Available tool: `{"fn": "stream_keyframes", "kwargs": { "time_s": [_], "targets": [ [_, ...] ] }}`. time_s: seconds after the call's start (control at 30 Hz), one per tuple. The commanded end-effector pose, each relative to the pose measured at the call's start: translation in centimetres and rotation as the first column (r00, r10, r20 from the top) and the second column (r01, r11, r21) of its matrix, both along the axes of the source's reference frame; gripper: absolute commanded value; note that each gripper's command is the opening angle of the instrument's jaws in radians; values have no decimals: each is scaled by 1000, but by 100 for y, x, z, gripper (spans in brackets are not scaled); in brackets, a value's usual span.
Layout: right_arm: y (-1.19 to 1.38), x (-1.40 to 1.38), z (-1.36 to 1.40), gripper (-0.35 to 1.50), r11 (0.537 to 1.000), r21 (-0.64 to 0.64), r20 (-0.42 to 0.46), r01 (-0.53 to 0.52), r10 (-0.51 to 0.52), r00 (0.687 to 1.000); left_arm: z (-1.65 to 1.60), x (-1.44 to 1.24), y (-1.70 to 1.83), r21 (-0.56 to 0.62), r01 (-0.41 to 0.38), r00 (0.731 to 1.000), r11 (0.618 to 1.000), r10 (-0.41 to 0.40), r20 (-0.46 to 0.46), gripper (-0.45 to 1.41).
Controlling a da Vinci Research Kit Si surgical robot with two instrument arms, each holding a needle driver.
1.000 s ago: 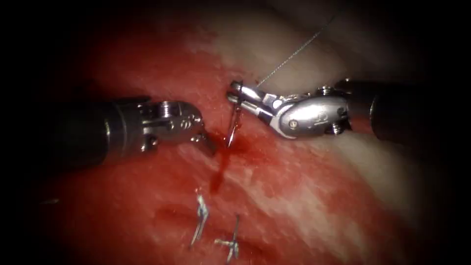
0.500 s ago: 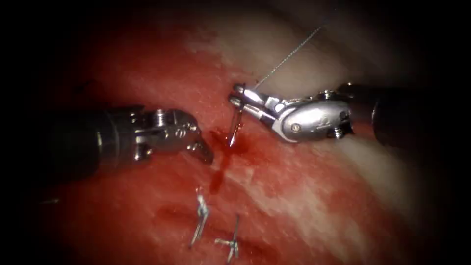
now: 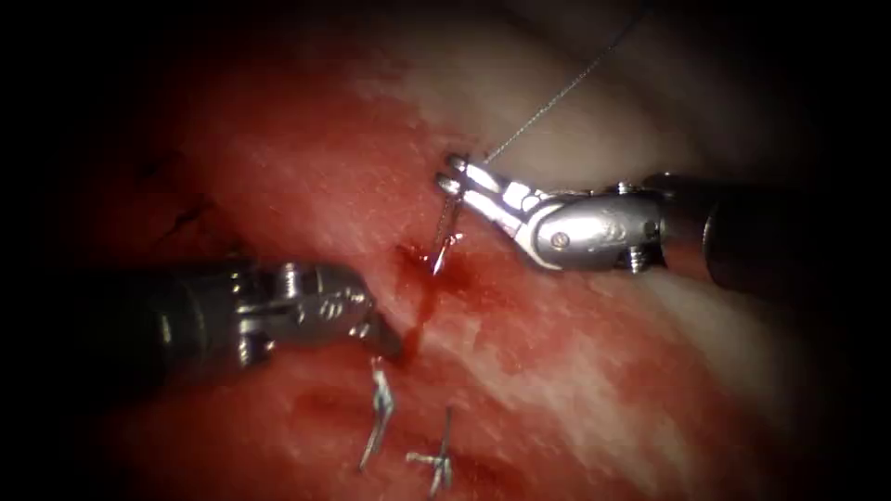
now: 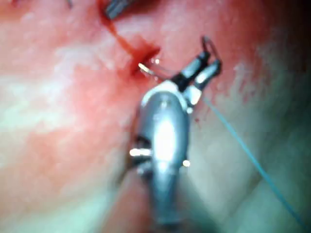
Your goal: Wound Closure
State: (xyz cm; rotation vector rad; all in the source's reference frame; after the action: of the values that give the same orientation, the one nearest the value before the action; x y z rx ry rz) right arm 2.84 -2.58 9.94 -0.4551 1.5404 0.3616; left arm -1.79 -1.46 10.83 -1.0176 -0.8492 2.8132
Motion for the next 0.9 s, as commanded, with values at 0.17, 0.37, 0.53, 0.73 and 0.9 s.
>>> {"fn": "stream_keyframes", "kwargs": {
  "time_s": [0.17, 0.37, 0.53, 0.73, 0.9],
  "targets": [
    [-1, 8, 6, -35, 1000, -3, -5, -8, 8, 1000, 19, -6, -3, 1, -2, 1000, 1000, 2, 5, -45],
    [-1, 8, 4, -35, 998, 54, -40, -16, 18, 999, 38, -2, -3, 13, 12, 1000, 1000, -12, 2, -45],
    [-4, 8, 6, -35, 994, 103, -48, -23, 28, 998, 40, 2, -3, 15, 14, 1000, 1000, -14, 4, -45],
    [-9, 8, 7, -35, 994, 107, -49, -16, 21, 999, 35, 6, -4, 17, 13, 1000, 1000, -14, 8, -45],
    [-13, 10, 7, -35, 994, 110, -50, -10, 16, 999, 34, 8, -4, 18, 12, 1000, 1000, -12, 8, -45]
  ]
}}
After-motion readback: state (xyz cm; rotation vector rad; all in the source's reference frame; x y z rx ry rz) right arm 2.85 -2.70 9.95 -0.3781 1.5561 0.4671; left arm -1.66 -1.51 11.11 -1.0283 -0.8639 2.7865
